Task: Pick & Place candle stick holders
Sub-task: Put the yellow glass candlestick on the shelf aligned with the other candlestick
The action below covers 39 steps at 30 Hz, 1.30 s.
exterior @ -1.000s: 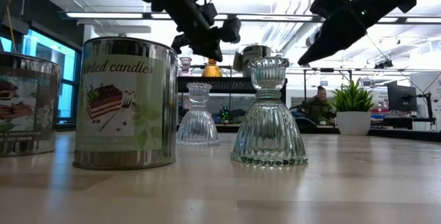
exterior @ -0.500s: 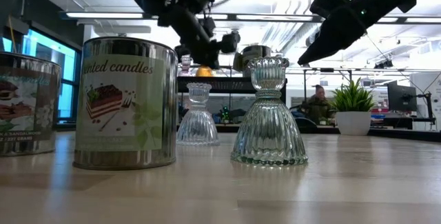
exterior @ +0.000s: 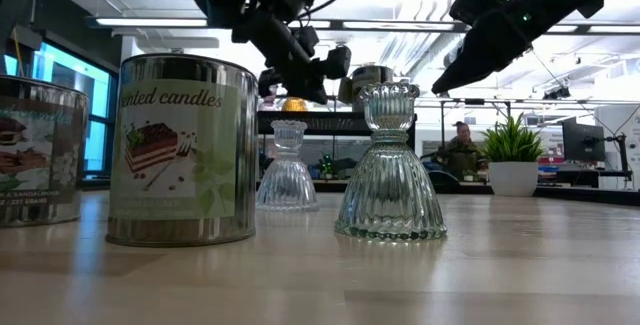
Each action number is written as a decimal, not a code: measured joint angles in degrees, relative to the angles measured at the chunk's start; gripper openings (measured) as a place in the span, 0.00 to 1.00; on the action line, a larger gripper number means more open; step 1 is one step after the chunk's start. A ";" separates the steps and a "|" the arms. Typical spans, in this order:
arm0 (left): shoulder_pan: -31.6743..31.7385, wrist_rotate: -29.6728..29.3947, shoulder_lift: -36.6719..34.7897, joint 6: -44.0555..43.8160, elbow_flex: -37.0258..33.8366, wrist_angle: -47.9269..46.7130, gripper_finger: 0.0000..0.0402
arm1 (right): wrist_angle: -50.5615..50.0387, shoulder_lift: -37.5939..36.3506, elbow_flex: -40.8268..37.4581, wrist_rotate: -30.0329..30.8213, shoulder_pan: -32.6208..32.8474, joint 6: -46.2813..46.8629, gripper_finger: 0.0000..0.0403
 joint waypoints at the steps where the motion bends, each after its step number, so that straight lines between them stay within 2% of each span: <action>1: -0.33 1.04 -0.13 0.39 0.00 -0.28 0.00 | 0.00 0.00 0.00 0.00 0.00 0.01 0.56; 3: -1.13 2.38 -0.77 0.62 0.00 -1.94 0.00 | -0.04 0.00 0.00 0.00 0.00 0.02 0.56; 5: -2.16 1.28 -2.27 0.80 0.00 -6.58 0.00 | -0.25 0.00 0.00 -0.02 0.00 0.06 0.56; 7: -3.35 -2.53 -3.82 -0.38 0.04 -12.28 0.00 | -0.56 0.00 0.00 0.00 0.00 0.37 0.56; 11: -6.82 -14.52 -4.79 -2.00 0.04 -21.09 0.00 | -0.64 0.00 0.00 0.00 0.00 0.46 0.56; 15: -10.71 -21.19 -4.87 0.87 -0.56 -23.24 0.00 | -0.65 0.00 0.00 0.00 0.00 0.46 0.56; 18: -12.51 -24.72 -4.94 -0.42 -4.47 -22.24 0.00 | -0.64 0.00 0.00 -0.01 0.00 0.22 0.56; 20: -12.70 -25.08 -5.21 -2.64 -8.30 -19.73 0.00 | -0.64 0.00 0.00 -0.02 0.00 0.11 0.56; 23: -12.67 -24.52 -5.82 -2.93 -14.27 -7.47 0.00 | -0.65 0.00 0.00 -0.02 0.00 -0.73 0.56; 26: -12.65 -23.34 -5.77 3.33 -18.79 7.54 0.00 | -0.63 0.00 0.00 -0.02 0.00 -1.39 0.56; 30: -11.28 -16.88 -5.58 11.33 -21.40 22.32 0.00 | -0.64 0.00 0.00 -0.01 0.00 -2.24 0.56; 33: -9.52 -14.57 -5.60 12.86 -21.62 25.82 0.00 | -0.51 0.00 0.00 -0.01 -0.01 -2.50 0.56; 39: -6.52 -15.99 -5.60 10.87 -21.66 27.23 0.00 | -0.38 0.00 0.00 -0.02 0.00 -2.97 0.56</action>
